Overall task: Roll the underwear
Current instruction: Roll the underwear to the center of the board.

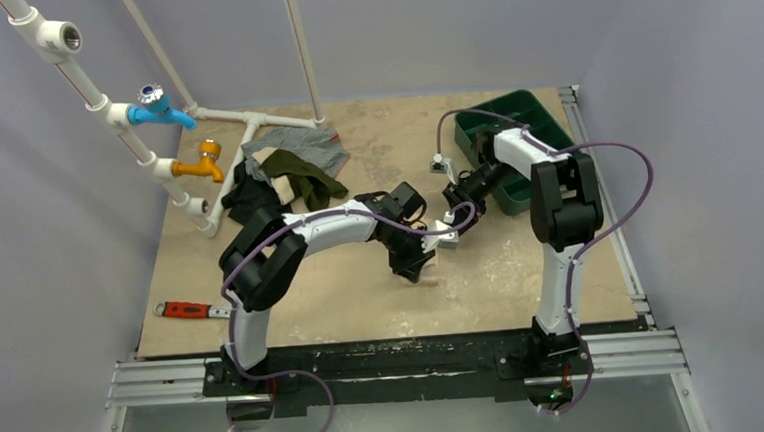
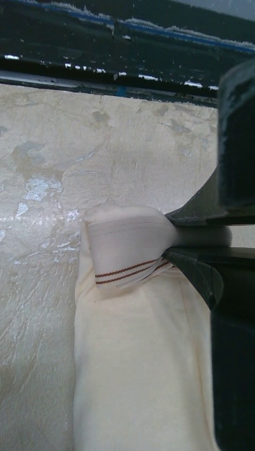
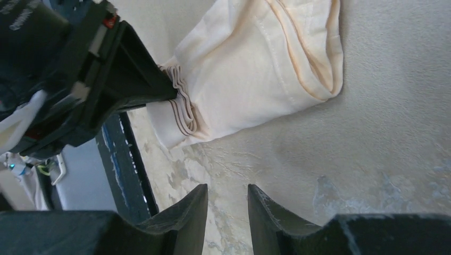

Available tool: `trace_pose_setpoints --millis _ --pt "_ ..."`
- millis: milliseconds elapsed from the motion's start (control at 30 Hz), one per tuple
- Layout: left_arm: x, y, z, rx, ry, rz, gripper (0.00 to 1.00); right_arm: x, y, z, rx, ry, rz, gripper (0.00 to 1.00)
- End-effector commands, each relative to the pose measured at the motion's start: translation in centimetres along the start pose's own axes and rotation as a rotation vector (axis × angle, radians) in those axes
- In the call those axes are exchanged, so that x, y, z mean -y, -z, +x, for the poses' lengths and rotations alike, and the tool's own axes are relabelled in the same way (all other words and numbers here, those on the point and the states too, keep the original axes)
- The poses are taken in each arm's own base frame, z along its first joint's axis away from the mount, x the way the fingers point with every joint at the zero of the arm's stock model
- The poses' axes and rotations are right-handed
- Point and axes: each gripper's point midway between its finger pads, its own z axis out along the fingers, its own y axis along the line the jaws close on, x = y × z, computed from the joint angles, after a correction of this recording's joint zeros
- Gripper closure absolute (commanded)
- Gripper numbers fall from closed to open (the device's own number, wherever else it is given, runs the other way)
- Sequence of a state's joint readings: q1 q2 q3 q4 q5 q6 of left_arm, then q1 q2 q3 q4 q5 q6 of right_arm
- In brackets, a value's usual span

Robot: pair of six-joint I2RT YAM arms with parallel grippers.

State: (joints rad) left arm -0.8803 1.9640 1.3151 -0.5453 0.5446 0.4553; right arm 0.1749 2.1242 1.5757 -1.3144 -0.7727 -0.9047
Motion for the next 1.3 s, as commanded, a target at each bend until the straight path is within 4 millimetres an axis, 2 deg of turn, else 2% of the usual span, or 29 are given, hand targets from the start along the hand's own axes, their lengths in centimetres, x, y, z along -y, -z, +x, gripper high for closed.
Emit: trace_pose_setpoints --millis 0,233,467,700,867,933,1033,1267 --pt "2.3 -1.0 4.8 -0.152 0.235 0.203 1.0 -0.9 1.6 -1.5 0.097 0.073 0.091 0.67" --pt "0.7 0.2 3.8 -0.104 0.44 0.339 1.0 -2.9 2.9 -1.3 0.164 0.124 0.183 0.67" --pt "-0.3 0.9 3.6 -0.058 0.609 0.425 1.0 -3.1 3.7 -0.9 0.236 0.153 0.332 0.67" --pt "-1.4 0.8 4.1 -0.058 0.684 0.427 1.0 -3.1 4.8 -0.9 0.285 0.16 0.441 0.66" --pt "-1.9 0.6 4.9 -0.045 0.744 0.407 1.0 -4.9 5.6 -1.8 0.319 0.243 0.479 0.66" --pt "-2.2 0.5 5.1 -0.031 0.771 0.397 1.0 -5.8 5.2 -2.3 0.313 0.295 0.487 0.65" --pt "-2.3 0.5 5.4 -0.017 0.799 0.398 1.0 -7.2 2.9 -3.0 0.261 0.388 0.489 0.62" --pt "-1.9 0.1 6.2 -0.025 0.88 0.437 1.0 -7.8 -2.0 -3.3 0.113 0.544 0.514 0.59"
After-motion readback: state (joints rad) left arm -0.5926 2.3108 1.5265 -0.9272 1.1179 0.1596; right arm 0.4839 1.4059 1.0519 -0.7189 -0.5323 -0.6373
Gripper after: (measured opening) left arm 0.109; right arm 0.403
